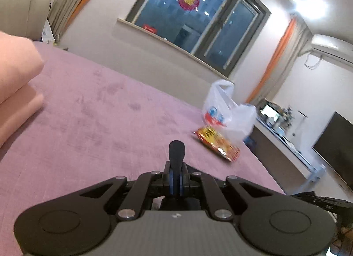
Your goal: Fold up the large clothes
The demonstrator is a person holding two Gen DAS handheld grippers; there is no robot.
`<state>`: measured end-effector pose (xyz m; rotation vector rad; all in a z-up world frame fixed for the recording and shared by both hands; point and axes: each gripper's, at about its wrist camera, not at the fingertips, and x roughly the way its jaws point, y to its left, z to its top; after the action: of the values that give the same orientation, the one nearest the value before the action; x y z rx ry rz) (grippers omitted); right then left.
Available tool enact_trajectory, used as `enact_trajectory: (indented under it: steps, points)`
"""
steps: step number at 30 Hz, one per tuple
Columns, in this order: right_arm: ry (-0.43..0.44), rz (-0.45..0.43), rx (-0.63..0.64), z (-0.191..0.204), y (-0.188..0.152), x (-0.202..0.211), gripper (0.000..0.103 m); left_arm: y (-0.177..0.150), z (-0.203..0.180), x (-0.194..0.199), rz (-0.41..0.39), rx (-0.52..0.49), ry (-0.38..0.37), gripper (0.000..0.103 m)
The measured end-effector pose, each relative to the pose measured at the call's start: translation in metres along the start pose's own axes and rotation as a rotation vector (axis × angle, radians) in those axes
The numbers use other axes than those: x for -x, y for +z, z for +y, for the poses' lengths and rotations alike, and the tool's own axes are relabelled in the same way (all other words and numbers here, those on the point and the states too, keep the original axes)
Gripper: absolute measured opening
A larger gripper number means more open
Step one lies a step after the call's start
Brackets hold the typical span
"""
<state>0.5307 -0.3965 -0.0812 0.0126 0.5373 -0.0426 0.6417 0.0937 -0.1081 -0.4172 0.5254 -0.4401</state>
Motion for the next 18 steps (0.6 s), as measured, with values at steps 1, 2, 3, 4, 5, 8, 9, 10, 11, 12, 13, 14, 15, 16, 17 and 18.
enact_trajectory:
  steps: [1, 2, 3, 4, 5, 8, 9, 10, 11, 12, 13, 14, 15, 16, 17, 18]
  points:
    - [-0.017, 0.006, 0.004, -0.001, 0.004, -0.021, 0.006, 0.003, 0.007, -0.016, 0.006, 0.009, 0.008, 0.006]
    - [-0.019, 0.029, -0.002, -0.002, 0.005, -0.043, 0.006, 0.002, 0.015, -0.038, 0.03, 0.012, 0.026, 0.006]
    - [-0.014, 0.068, -0.009, -0.003, 0.004, -0.066, 0.006, -0.003, 0.022, -0.058, 0.069, 0.011, 0.064, 0.006]
    - [-0.001, 0.118, -0.019, -0.002, -0.002, -0.09, 0.006, -0.009, 0.027, -0.073, 0.106, 0.014, 0.09, 0.006]
    - [0.001, 0.172, -0.021, -0.001, -0.009, -0.109, 0.006, -0.021, 0.034, -0.091, 0.172, 0.017, 0.125, 0.006]
    - [-0.024, 0.331, -0.013, 0.003, -0.041, -0.156, 0.006, -0.052, 0.048, -0.115, 0.298, 0.016, 0.224, 0.006]
    - [-0.03, 0.377, -0.02, 0.002, -0.053, -0.167, 0.006, -0.059, 0.054, -0.117, 0.316, 0.04, 0.227, 0.009]
    - [-0.021, 0.413, -0.034, 0.001, -0.062, -0.175, 0.008, -0.067, 0.061, -0.12, 0.325, 0.064, 0.243, 0.014]
    - [-0.018, 0.424, -0.046, 0.0, -0.068, -0.18, 0.008, -0.07, 0.064, -0.121, 0.322, 0.076, 0.244, 0.017]
    - [-0.024, 0.407, -0.039, 0.002, -0.07, -0.18, 0.008, -0.071, 0.068, -0.121, 0.31, 0.083, 0.235, 0.017]
    - [-0.027, 0.405, -0.024, 0.003, -0.069, -0.18, 0.014, -0.07, 0.067, -0.12, 0.29, 0.085, 0.234, 0.017]
    - [-0.034, 0.414, -0.021, 0.003, -0.066, -0.18, 0.024, -0.067, 0.064, -0.115, 0.26, 0.073, 0.252, 0.017]
    - [-0.04, 0.433, -0.031, 0.001, -0.061, -0.178, 0.036, -0.064, 0.06, -0.107, 0.223, 0.051, 0.272, 0.016]
    - [-0.044, 0.434, -0.054, 0.0, -0.057, -0.171, 0.057, -0.057, 0.051, -0.092, 0.16, 0.017, 0.289, 0.015]
    - [-0.034, 0.408, -0.083, -0.005, -0.051, -0.159, 0.06, -0.05, 0.044, -0.078, 0.11, -0.005, 0.292, 0.015]
    - [-0.021, 0.382, -0.1, -0.007, -0.045, -0.146, 0.06, -0.043, 0.035, -0.065, 0.068, -0.025, 0.292, 0.016]
